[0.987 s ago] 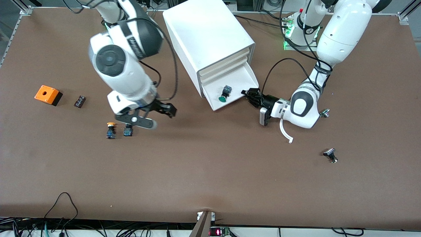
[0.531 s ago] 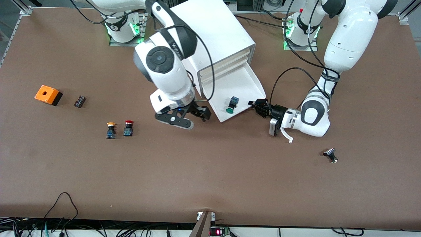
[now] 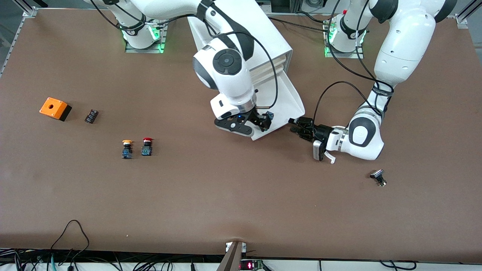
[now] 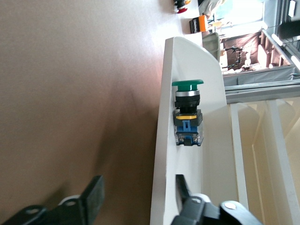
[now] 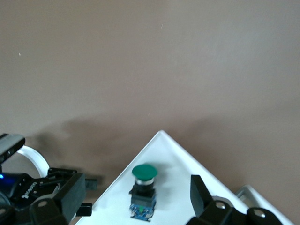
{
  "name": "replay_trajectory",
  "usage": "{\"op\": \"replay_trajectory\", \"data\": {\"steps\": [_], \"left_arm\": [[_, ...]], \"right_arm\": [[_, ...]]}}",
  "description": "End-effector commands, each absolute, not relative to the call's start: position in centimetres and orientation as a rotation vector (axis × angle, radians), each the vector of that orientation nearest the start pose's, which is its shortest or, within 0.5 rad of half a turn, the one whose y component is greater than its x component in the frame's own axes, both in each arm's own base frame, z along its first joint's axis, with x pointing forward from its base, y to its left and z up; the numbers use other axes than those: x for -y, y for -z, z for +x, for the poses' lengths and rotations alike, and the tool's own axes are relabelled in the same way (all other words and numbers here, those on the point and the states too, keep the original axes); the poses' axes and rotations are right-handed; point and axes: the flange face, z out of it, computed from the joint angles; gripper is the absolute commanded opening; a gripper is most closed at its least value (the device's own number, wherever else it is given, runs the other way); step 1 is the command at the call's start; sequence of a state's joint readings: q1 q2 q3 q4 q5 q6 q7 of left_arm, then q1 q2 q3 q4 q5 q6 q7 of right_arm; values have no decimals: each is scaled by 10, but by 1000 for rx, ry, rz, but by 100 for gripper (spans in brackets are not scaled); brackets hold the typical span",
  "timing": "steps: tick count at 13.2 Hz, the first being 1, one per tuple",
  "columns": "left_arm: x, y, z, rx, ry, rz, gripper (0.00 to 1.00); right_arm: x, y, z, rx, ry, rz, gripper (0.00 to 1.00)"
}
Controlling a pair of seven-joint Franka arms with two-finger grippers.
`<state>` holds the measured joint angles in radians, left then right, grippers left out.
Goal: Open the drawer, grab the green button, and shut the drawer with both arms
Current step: 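Grasp the green button with the right gripper while the left gripper withdraws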
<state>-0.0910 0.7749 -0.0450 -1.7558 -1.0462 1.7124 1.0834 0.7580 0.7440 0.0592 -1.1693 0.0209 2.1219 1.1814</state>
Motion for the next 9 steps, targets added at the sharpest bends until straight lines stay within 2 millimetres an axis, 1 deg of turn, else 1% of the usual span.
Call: {"op": "replay_trajectory", "data": {"steps": [1,2,4,6,7,9], "left_arm": [[158,-171,582,549,341,1976,99],[158,-191,589,539,371,2028,99],[154,-220,599,599,438,2135,99],[147,-247,608,652,488,2219,99],[147,-269,611,696,509,2279,99],[144,-307,611,707,549,2439,99]], "right_arm": [[-584,-347,523,-649,108,-2847,99],[-591,-337,518,-658,111,-2838,99],[-601,-317,508,-638,116,-2857,99],[-605,-298,504,-630,108,-2870,99],[-609,-291,499,-619,100,-2879,99],[-613,-279,493,-610,87,-2894,99]]}}
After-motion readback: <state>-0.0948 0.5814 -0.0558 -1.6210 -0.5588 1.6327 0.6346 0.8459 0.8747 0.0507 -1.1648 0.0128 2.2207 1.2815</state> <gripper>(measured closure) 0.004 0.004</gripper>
